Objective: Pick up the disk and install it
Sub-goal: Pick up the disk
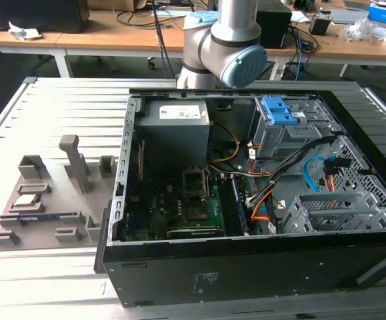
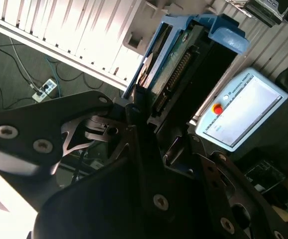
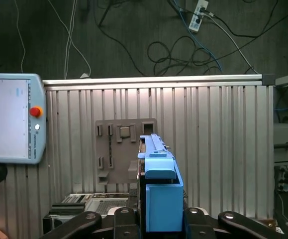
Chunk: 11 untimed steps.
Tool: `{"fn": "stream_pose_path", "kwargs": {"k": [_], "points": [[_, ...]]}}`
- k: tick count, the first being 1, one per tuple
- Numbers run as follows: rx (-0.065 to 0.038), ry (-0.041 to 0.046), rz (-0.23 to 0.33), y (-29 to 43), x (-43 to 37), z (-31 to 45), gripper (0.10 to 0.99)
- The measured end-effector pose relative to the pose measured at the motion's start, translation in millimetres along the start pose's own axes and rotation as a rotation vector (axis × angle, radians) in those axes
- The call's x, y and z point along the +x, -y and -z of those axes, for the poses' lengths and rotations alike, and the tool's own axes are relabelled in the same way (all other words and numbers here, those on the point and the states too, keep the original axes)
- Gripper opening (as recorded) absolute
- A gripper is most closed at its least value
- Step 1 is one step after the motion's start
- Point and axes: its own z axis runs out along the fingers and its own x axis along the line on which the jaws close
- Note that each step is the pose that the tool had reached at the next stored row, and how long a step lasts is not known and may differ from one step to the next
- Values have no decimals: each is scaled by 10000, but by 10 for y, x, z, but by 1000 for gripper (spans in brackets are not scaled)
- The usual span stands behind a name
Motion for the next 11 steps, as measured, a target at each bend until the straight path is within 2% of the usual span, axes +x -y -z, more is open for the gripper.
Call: {"fn": "stream_pose_path", "kwargs": {"k": [3, 5, 7, 11], "points": [[0, 1, 0, 1, 3, 102, 361], [0, 0, 0, 2, 5, 143, 361], [0, 1, 0, 2, 8, 229, 361], [-1, 0, 0, 4, 11, 319, 361]]}}
